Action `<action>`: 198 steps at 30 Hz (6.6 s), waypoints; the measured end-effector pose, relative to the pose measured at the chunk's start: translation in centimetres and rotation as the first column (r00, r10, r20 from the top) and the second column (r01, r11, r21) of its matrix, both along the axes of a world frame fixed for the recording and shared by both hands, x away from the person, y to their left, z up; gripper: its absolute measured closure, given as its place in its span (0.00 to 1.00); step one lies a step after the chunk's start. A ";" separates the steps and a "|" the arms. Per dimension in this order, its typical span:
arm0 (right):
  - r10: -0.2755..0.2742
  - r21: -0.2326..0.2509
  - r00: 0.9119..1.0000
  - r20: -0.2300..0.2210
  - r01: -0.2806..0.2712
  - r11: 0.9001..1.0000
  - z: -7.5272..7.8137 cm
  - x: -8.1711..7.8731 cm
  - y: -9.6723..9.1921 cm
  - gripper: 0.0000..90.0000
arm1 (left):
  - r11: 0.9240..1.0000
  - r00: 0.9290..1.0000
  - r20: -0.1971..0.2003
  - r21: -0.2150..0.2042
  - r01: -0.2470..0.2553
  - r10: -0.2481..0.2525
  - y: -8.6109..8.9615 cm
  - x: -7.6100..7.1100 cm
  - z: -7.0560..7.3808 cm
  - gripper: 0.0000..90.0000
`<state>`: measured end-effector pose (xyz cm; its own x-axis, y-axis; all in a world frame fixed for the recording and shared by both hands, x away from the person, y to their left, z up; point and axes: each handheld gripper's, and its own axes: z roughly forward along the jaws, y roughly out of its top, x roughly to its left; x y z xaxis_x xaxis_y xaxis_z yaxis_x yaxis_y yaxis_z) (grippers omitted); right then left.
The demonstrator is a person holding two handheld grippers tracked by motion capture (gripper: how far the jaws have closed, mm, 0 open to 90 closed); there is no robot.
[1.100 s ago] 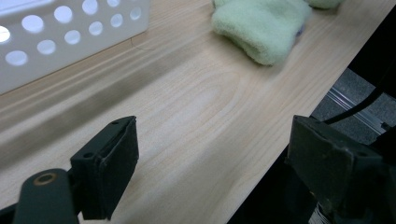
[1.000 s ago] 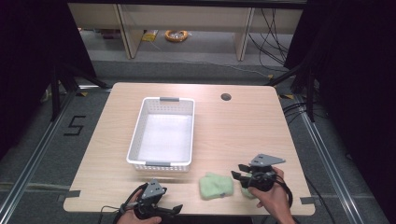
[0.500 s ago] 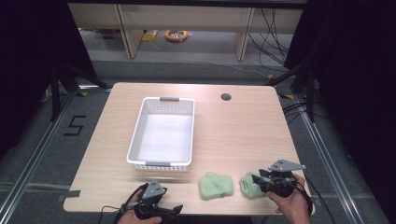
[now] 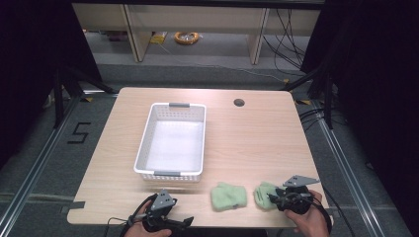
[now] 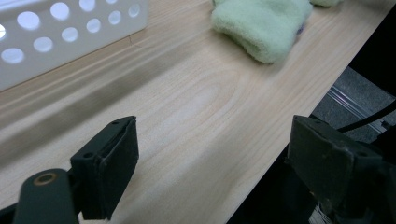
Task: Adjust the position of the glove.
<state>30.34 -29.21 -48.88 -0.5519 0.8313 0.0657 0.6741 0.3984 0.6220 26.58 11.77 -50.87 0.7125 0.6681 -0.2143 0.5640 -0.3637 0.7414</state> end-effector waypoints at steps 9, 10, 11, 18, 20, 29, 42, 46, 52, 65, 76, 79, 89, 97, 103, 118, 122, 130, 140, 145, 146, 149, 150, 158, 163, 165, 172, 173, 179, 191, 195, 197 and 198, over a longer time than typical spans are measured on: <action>0.098 -0.044 0.995 -0.027 -0.099 0.994 -0.3 0.4 -0.2 0.86 | 1.000 1.000 0.010 0.020 0.010 -0.011 -0.1 0.0 0.0 0.18; 0.098 -0.044 0.995 -0.027 -0.099 0.994 -0.3 0.4 -0.2 0.86 | 1.000 1.000 0.010 0.020 0.010 -0.011 -0.1 0.0 0.0 0.18; 0.106 -0.033 0.994 -0.027 -0.107 0.994 -0.3 0.5 -0.4 0.92 | 1.000 1.000 0.007 0.010 0.007 -0.007 -0.1 0.0 0.0 0.18; 0.046 0.034 0.999 0.025 -0.047 0.998 0.3 0.2 -1.1 0.97 | 1.000 1.000 0.001 -0.006 -0.004 0.004 -0.3 -0.1 0.0 0.18; 0.053 0.035 0.997 0.052 -0.055 0.998 0.4 0.3 -1.1 0.97 | 1.000 1.000 0.007 -0.002 0.004 -0.004 -0.2 0.0 0.0 0.18; 0.048 0.113 0.993 0.104 -0.059 0.992 3.1 -0.5 -0.1 0.97 | 1.000 1.000 -0.004 -0.012 -0.003 0.003 -0.2 0.0 0.0 0.18; 0.109 0.127 0.980 0.165 -0.131 0.983 4.4 -0.5 2.9 0.97 | 1.000 1.000 -0.005 0.015 -0.006 0.006 -0.2 0.1 -0.2 0.18; 0.139 0.132 0.974 0.177 -0.163 0.978 4.7 -0.5 4.5 0.97 | 1.000 1.000 -0.003 0.005 0.005 -0.005 0.0 0.1 -0.1 0.18; 0.186 0.133 0.966 0.178 -0.211 0.968 4.2 -0.5 7.1 0.97 | 1.000 1.000 -0.001 -0.002 -0.005 0.005 -0.2 0.0 -0.1 0.18; 0.248 0.098 0.953 0.171 -0.267 0.959 4.0 -0.1 10.8 0.97 | 1.000 1.000 -0.001 0.008 0.008 -0.008 0.0 0.1 -0.1 0.18; 0.232 0.095 0.965 0.124 -0.244 0.965 2.7 0.0 11.6 0.96 | 1.000 1.000 0.000 0.009 0.008 -0.008 -0.1 0.2 -0.1 0.18; 0.223 0.091 0.968 0.111 -0.234 0.968 1.8 0.2 11.7 0.95 | 1.000 1.000 0.001 0.004 0.003 -0.003 -0.1 0.2 -0.1 0.18; 0.214 0.140 0.973 0.090 -0.225 0.964 1.6 0.2 11.3 0.71 | 1.000 1.000 -0.006 0.005 0.010 -0.010 -0.1 0.2 -0.1 0.18; 0.137 0.152 0.986 0.091 -0.150 0.977 2.6 0.4 7.2 0.66 | 0.999 1.000 -0.015 -0.026 -0.025 0.025 -0.3 0.3 -0.2 0.18; 0.117 0.165 0.992 0.043 -0.123 0.979 2.1 0.8 6.6 0.67 | 0.999 0.999 -0.019 -0.043 -0.027 0.026 -0.3 0.7 0.1 0.20; 0.156 0.182 0.987 -0.030 -0.148 0.972 0.7 1.2 7.2 0.96 | 0.993 0.999 -0.037 -0.117 -0.023 0.019 -3.0 2.6 1.1 0.36; 0.153 0.215 0.988 0.028 -0.155 0.964 2.0 0.4 7.2 0.97 | 0.992 0.999 -0.047 -0.128 -0.020 0.014 -3.5 2.8 1.3 0.38; 0.107 0.215 0.994 -0.032 -0.097 0.972 0.3 0.2 6.4 0.94 | 0.992 0.998 -0.063 -0.124 -0.004 -0.004 -4.4 3.2 1.3 0.38; 0.094 0.201 0.995 -0.015 -0.089 0.976 0.4 0.1 6.5 0.88 | 0.989 0.993 -0.121 -0.147 -0.021 0.003 -5.6 3.7 1.5 0.40; 0.089 0.214 0.995 -0.044 -0.077 0.974 0.4 0.0 6.4 0.81 | 0.991 0.993 -0.120 -0.133 -0.023 0.007 -6.1 4.3 1.4 0.44; 0.100 0.217 0.994 -0.034 -0.090 0.972 0.4 0.1 6.3 0.79 | 0.992 0.992 -0.125 -0.126 -0.025 0.009 -6.2 4.4 1.4 0.45; 0.096 0.227 0.995 -0.004 -0.092 0.970 0.8 0.2 6.2 0.75 | 0.984 0.976 -0.217 -0.175 -0.043 0.004 -6.4 4.9 1.0 0.48; 0.097 0.234 0.995 0.005 -0.096 0.968 0.9 0.3 6.1 0.75 | 0.983 0.972 -0.234 -0.180 -0.049 0.005 -6.5 5.0 0.9 0.50; 0.101 0.212 0.992 -0.075 -0.083 0.974 -0.3 1.5 6.2 0.75 | 0.980 0.964 -0.266 -0.193 -0.040 -0.013 -7.4 5.6 0.4 0.55; 0.092 0.228 0.992 -0.091 -0.069 0.971 -0.5 1.5 6.0 0.75 | 0.980 0.956 -0.293 -0.196 -0.044 -0.016 -7.9 5.8 -0.3 0.58; 0.089 0.229 0.990 -0.109 -0.062 0.972 -0.6 1.6 5.9 0.75 | 0.983 0.961 -0.278 -0.182 -0.035 -0.018 -8.1 5.7 -0.4 0.58; 0.076 0.276 0.985 -0.154 -0.031 0.961 -1.2 1.9 5.7 0.70 | 0.980 0.957 -0.288 -0.199 -0.021 -0.038 -8.2 5.9 -0.8 0.66; 0.076 0.276 0.985 -0.154 -0.031 0.961 -1.2 1.9 5.7 0.70 | 0.979 0.955 -0.294 -0.202 -0.013 -0.048 -8.1 5.9 -0.9 0.66; 0.070 0.312 0.981 -0.180 -0.011 0.950 -1.8 2.0 5.7 0.67 | 0.976 0.948 -0.313 -0.216 -0.015 -0.054 -7.9 6.2 -1.1 0.72; 0.111 0.367 0.975 -0.191 -0.034 0.929 -2.0 2.1 5.4 0.80 | 0.970 0.953 -0.288 -0.244 0.025 -0.097 -7.9 6.2 -1.1 0.84; 0.122 0.365 0.981 -0.153 -0.059 0.929 -1.8 1.9 5.5 0.83 | 0.970 0.954 -0.282 -0.241 0.033 -0.102 -7.8 6.3 -0.9 0.85; 0.119 0.367 0.983 -0.140 -0.060 0.928 -1.8 1.8 5.3 0.84 | 0.969 0.954 -0.281 -0.247 0.031 -0.102 -7.7 6.3 -0.8 0.86; 0.125 0.382 0.983 -0.135 -0.064 0.922 -1.7 1.8 5.3 0.85 | 0.969 0.954 -0.282 -0.247 0.033 -0.104 -7.7 6.3 -0.7 0.86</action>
